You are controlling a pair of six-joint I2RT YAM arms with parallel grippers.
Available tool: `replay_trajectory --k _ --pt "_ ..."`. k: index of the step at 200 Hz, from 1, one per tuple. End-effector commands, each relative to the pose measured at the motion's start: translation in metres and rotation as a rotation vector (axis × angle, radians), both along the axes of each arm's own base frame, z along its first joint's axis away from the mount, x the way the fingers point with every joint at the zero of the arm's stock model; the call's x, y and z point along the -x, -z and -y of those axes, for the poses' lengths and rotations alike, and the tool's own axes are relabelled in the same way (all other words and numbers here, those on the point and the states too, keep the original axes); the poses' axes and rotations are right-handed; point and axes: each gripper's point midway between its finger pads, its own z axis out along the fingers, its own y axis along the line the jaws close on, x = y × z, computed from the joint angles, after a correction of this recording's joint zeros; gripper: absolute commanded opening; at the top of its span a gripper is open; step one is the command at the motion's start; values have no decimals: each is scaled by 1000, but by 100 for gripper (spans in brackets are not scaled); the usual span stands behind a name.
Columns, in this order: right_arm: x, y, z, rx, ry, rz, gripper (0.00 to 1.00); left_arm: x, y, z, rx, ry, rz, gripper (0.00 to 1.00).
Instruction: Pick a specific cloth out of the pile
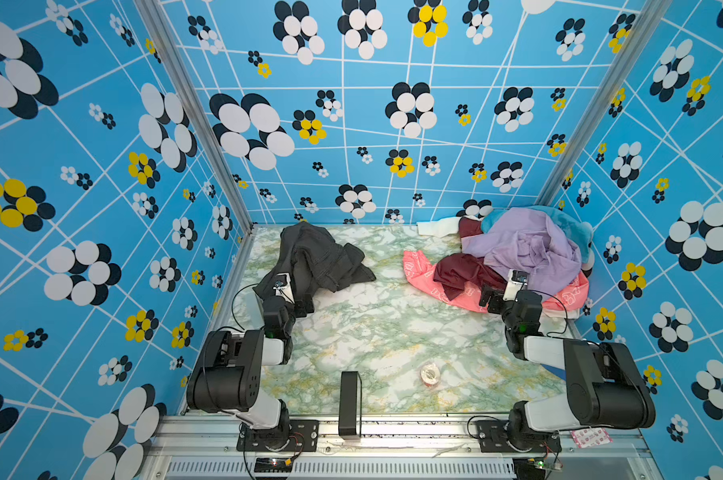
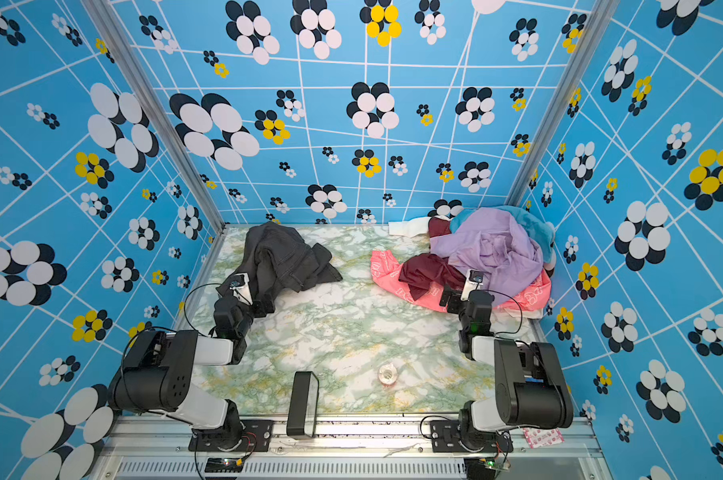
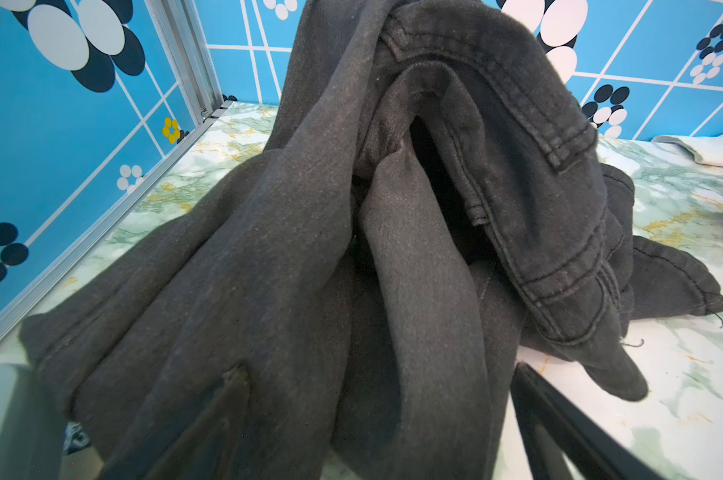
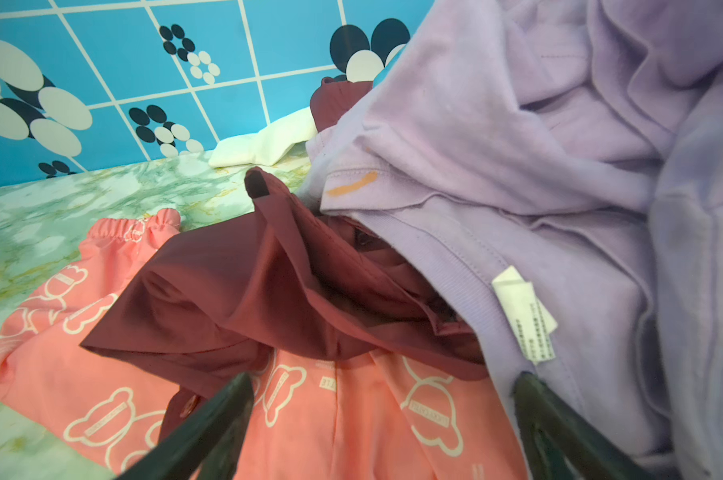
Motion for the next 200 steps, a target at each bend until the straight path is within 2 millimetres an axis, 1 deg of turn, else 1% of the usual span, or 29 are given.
replay_trajectory --k 1,21,31,42,58,200 --pt "-3 -2 -4 2 -33 17 99 -6 -3 -1 -37 -17 -4 99" --pt "-5 2 -11 21 -60 13 99 -5 -4 -3 -54 -45 -5 99" --pt "-5 10 -14 34 -74 -6 99 -5 -4 -3 -57 -48 -5 99" --pt "-7 7 -16 40 -72 37 99 -5 -4 -3 -57 -50 -5 99" --pt "-6 10 -16 44 -79 -8 99 -6 -4 -3 -58 -49 -5 99" --pt "-7 9 -17 51 -73 6 99 -5 -4 -2 -63 -49 -6 99"
